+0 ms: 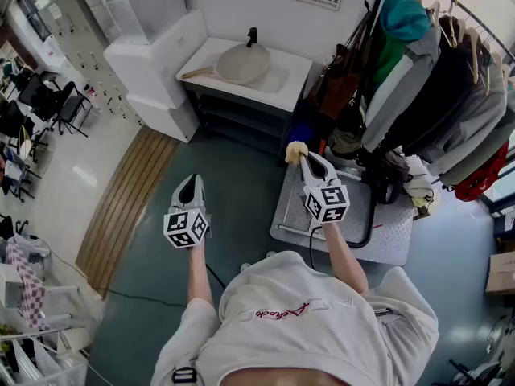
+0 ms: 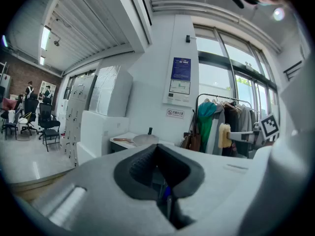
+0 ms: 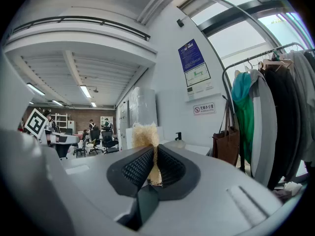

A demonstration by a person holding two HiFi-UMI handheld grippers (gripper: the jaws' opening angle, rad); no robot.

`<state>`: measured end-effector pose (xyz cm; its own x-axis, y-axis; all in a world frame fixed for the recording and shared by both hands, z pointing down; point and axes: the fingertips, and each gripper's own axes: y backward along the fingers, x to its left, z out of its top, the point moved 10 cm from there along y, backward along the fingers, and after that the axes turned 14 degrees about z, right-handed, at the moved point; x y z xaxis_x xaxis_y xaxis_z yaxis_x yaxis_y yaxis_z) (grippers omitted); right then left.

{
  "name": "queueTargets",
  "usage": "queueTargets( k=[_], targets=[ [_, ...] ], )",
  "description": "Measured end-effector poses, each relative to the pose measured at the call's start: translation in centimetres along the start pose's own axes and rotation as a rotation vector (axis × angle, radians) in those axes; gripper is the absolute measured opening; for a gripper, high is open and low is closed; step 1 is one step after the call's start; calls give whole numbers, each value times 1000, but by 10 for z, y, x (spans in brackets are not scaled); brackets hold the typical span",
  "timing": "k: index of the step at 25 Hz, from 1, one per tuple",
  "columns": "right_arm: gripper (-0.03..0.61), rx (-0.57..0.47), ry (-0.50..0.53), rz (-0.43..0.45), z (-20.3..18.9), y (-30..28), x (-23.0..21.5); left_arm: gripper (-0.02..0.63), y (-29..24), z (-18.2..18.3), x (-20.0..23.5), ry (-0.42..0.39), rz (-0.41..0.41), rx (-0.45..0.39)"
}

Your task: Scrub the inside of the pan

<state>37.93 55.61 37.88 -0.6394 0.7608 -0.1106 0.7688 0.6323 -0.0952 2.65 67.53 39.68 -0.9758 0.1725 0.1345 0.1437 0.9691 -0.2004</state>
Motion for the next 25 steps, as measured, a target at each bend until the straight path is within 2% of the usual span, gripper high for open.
queueTargets(
  k=[5, 15, 25],
  targets=[
    [29, -8, 8, -14, 2, -3, -5, 0, -15, 4, -8, -11, -39, -13],
    [29, 2, 3, 33, 0, -3, -10, 0, -16, 3, -23, -12, -44, -9],
    [29, 8, -27, 48, -6, -7, -35, 0, -37, -4, -49, -4, -55, 15]
  ],
)
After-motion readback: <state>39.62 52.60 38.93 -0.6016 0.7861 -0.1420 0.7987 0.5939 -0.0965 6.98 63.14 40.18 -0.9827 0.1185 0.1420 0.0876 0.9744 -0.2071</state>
